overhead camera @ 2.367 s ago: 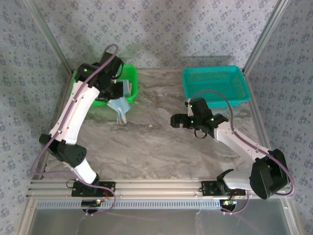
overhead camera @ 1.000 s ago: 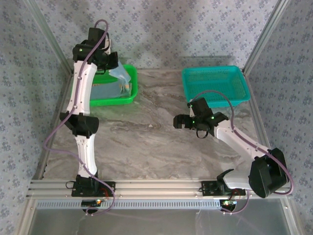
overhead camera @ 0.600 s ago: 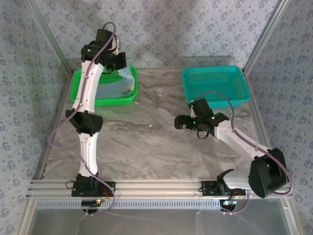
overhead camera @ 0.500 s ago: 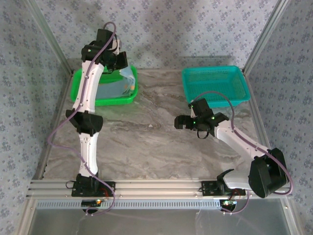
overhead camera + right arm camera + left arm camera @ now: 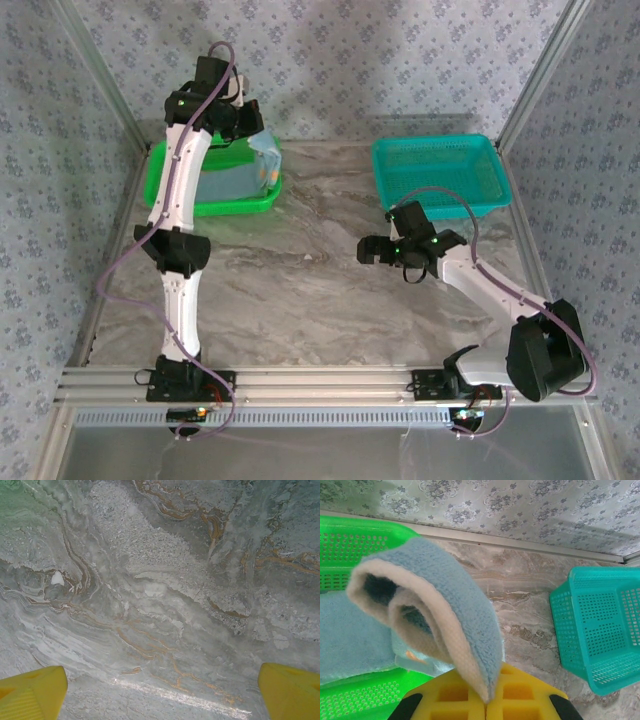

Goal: Fold and stack the towels

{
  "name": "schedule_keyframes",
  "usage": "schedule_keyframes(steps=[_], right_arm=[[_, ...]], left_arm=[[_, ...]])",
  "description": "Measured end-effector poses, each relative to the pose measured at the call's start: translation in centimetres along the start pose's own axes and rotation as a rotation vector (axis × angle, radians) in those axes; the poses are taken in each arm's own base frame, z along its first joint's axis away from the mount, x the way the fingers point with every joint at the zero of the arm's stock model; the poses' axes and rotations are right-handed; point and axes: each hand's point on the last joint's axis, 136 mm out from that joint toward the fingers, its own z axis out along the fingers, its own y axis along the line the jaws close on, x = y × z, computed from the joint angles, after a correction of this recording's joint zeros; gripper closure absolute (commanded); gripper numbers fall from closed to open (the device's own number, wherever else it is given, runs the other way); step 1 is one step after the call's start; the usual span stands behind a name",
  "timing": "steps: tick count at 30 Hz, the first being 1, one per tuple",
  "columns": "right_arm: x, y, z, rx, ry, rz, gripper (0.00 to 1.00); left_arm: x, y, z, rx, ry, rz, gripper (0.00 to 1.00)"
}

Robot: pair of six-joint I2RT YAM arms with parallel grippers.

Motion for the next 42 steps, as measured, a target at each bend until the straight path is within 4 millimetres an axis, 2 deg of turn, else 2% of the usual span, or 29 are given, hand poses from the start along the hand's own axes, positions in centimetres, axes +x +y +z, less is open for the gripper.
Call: schedule_keyframes(steps=[6, 10, 16, 20, 23, 26, 27, 29, 30, 31, 32, 34, 36, 37, 39, 42], right_arm=[[0.1, 0.0, 0.1, 0.000, 0.005, 0.001, 0.00], [0.0, 0.0, 0.2, 0.000, 0.004, 0.002, 0.00], [0.2, -0.2, 1.0, 0.009, 0.021, 0.004, 0.00], [0.2, -0.3, 1.3, 0.013, 0.029, 0.005, 0.00], [-0.2, 0.1, 1.2, 0.007, 0.021, 0.001, 0.00], [-0.5, 0.4, 1.2, 0.002, 0.018, 0.000, 0.00], [-0.6, 0.6, 1.2, 0.001, 0.020, -0.002, 0.00], [-0.6, 0.8, 1.4, 0.000, 0.023, -0.006, 0.00], [-0.6, 0.8, 1.5, 0.000, 0.027, -0.008, 0.00], [-0.6, 0.9, 1.6, 0.000, 0.030, -0.009, 0.00], [-0.6, 1.0, 1.7, 0.000, 0.032, -0.010, 0.00], [-0.6, 1.2, 1.8, -0.001, 0.035, -0.014, 0.00], [-0.5, 1.3, 1.8, -0.003, 0.036, -0.015, 0.00], [-0.5, 1.3, 1.8, -0.004, 0.037, -0.016, 0.00], [-0.4, 1.5, 1.8, -0.006, 0.038, -0.020, 0.00], [-0.4, 1.6, 1.8, -0.008, 0.039, -0.024, 0.00]], left_arm=[[0.0, 1.0, -0.2, -0.013, 0.011, -0.006, 1.00], [-0.1, 3.4, -0.2, -0.038, 0.027, -0.027, 1.00], [0.8, 7.3, 0.5, -0.086, 0.090, -0.049, 1.00], [1.1, 9.2, 0.4, -0.113, 0.113, -0.042, 1.00], [1.3, 11.6, -0.4, -0.148, 0.130, -0.045, 1.00], [1.5, 14.9, -1.5, -0.209, 0.145, -0.058, 1.00], [1.7, 16.1, -1.6, -0.227, 0.154, -0.061, 0.96], [2.4, 18.4, -1.7, -0.265, 0.182, -0.070, 0.95], [2.8, 19.6, -1.7, -0.286, 0.198, -0.075, 0.84], [3.3, 20.9, -1.6, -0.310, 0.217, -0.081, 0.54], [3.6, 21.8, -1.5, -0.327, 0.230, -0.087, 0.38], [4.1, 23.9, -1.2, -0.365, 0.249, -0.106, 0.32], [4.3, 25.6, -0.8, -0.397, 0.261, -0.117, 0.34], [4.2, 26.4, -0.5, -0.412, 0.262, -0.123, 0.31], [3.9, 27.6, 0.1, -0.438, 0.254, -0.127, 0.25], [3.5, 28.2, 0.5, -0.460, 0.241, -0.125, 0.23]])
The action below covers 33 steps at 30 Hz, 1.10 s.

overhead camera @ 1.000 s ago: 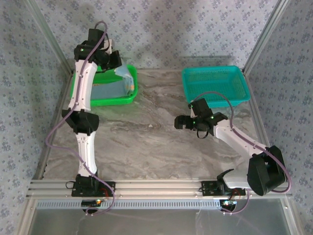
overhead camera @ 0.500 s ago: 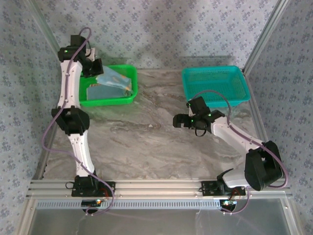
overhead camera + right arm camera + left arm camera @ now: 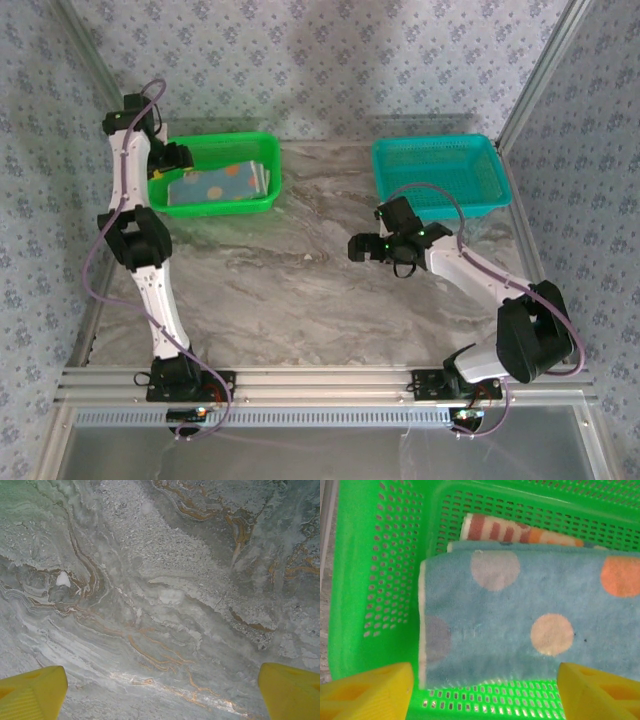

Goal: Fold and stack the towels

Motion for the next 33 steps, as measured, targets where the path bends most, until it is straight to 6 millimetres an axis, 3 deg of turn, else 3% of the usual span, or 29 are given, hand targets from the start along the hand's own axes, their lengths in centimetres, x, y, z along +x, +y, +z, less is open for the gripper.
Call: schedule_keyframes(steps=[6, 11, 14, 19, 23, 30, 33], right_arm=[[0.1, 0.0, -0.2, 0.000, 0.000, 0.000, 0.00], [-0.6, -0.5, -0.8, 0.008, -0.025, 0.013, 0.00], [-1.5, -1.6, -1.5, 0.034, -0.066, 0.026, 0.00], [-4.1, -4.7, -3.3, 0.133, -0.188, 0.056, 0.00], [-5.7, -7.4, -4.7, 0.231, -0.316, 0.050, 0.00], [-5.1, -12.8, -4.7, 0.439, -0.484, -0.052, 0.00], [-4.5, -15.4, -4.4, 0.525, -0.502, -0.072, 0.00]], left_arm=[[-0.8, -1.0, -0.7, 0.012, -0.040, -0.016, 0.19], [0.3, -2.9, -2.1, 0.031, -0.047, -0.027, 0.15], [2.3, -4.8, -3.8, 0.053, -0.067, -0.022, 0.01], [8.3, -6.6, -7.1, 0.104, -0.149, -0.050, 0.00], [13.1, -3.9, -7.3, 0.055, -0.236, -0.132, 0.00], [22.4, 3.7, -2.9, -0.194, -0.382, -0.226, 0.00], [25.0, 5.8, -0.8, -0.262, -0.459, -0.213, 0.00]])
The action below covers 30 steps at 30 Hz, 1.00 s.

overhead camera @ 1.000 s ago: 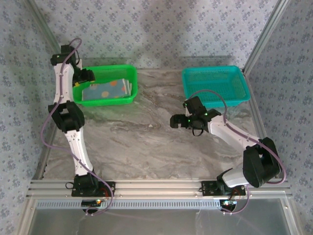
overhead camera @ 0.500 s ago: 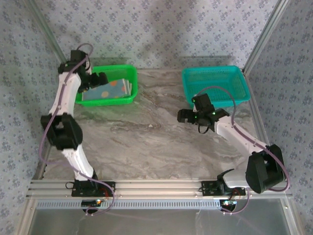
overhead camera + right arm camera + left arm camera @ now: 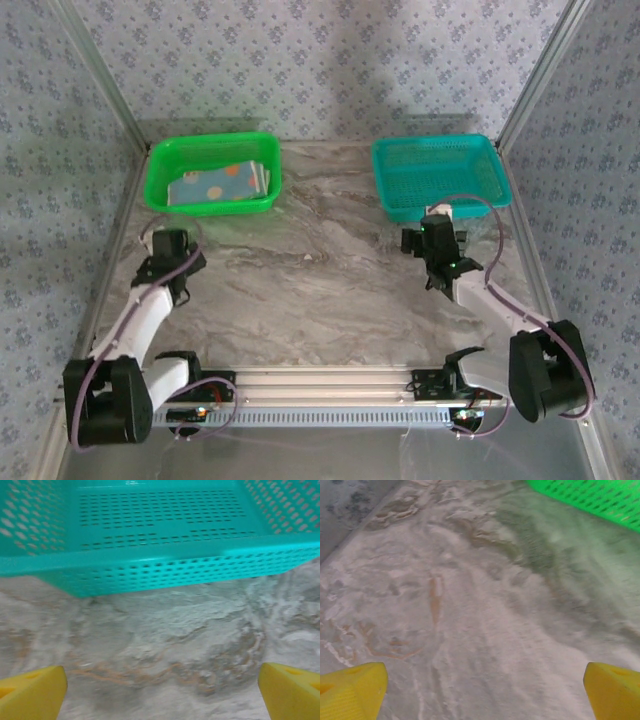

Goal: Fold and stack the towels

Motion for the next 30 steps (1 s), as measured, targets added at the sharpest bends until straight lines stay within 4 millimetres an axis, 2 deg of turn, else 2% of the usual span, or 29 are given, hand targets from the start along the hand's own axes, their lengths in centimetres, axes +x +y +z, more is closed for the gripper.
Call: schedule_keyframes(steps=[3, 6, 10, 13, 18, 24, 30], right_arm=[[0.2, -2.0, 1.4, 0.071, -0.026, 0.003, 0.00], [0.8, -3.5, 3.0, 0.116, -0.060, 0.016, 0.00], [2.9, -4.3, 4.6, 0.132, -0.072, -0.016, 0.00], [2.9, -4.6, 5.4, 0.094, -0.121, 0.004, 0.00], [4.0, -4.8, 6.2, 0.030, -0.152, 0.029, 0.00], [1.5, -4.0, 6.5, -0.037, -0.208, 0.040, 0.00], [1.2, -3.9, 6.5, -0.054, -0.213, 0.042, 0.00]], left_arm=[[1.3, 0.6, 1.6, -0.022, -0.055, 0.041, 0.00], [0.6, -0.2, 3.5, -0.032, -0.082, 0.080, 0.00], [-1.8, -3.4, 5.4, 0.021, -0.172, 0.147, 0.00], [-3.3, -5.5, 6.2, 0.069, -0.239, 0.178, 0.00], [-4.6, -7.5, 6.1, 0.164, -0.325, 0.203, 0.00], [-4.4, -7.7, 6.3, 0.207, -0.348, 0.208, 0.00], [-4.9, -8.0, 6.1, 0.221, -0.367, 0.204, 0.00]])
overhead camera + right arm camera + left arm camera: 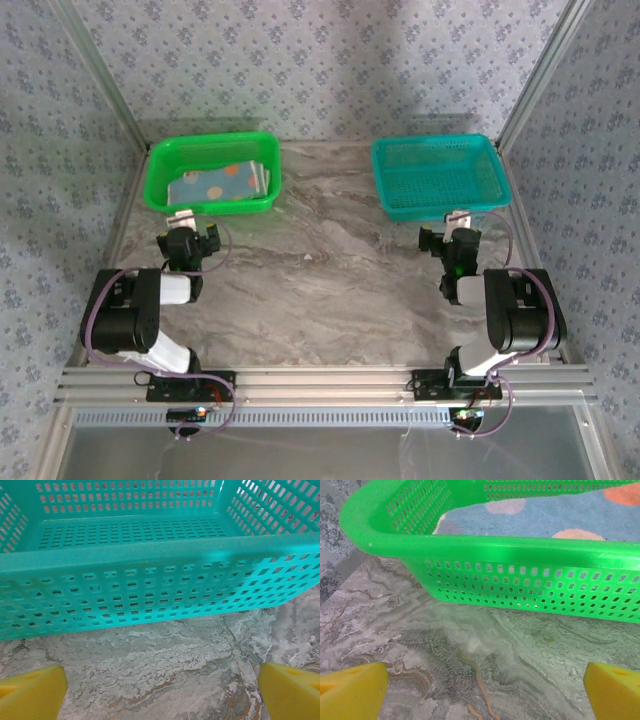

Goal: Fold and stack the towels

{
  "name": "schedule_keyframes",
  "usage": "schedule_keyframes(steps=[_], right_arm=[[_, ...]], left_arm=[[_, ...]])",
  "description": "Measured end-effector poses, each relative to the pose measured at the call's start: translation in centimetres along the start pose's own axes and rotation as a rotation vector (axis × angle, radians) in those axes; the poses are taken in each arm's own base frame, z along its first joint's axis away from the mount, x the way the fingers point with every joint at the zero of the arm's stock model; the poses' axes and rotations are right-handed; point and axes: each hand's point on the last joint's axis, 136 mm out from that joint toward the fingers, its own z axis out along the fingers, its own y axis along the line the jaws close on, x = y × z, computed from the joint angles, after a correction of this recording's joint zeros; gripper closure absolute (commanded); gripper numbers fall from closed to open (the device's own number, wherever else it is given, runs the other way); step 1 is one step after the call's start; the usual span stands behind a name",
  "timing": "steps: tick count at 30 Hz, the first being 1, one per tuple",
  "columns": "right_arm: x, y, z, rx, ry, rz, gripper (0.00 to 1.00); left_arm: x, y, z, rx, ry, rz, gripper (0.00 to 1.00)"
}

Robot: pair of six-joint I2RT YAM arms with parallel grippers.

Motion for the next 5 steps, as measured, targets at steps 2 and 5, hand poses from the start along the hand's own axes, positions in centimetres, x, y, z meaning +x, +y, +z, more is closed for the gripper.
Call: schedule_keyframes(steps=[2, 5], right_arm=[[0.04, 0.06, 0.00, -0.003, 0.001, 0.000, 0.00], [0.03, 0.10, 0.01, -0.009, 0.001, 0.001, 0.00]], left_arm=[[-0.02, -0.03, 0.00, 0.002, -0.001, 0.000, 0.00], [-0.03, -0.04, 0.00, 0.002, -0.001, 0.000, 0.00]])
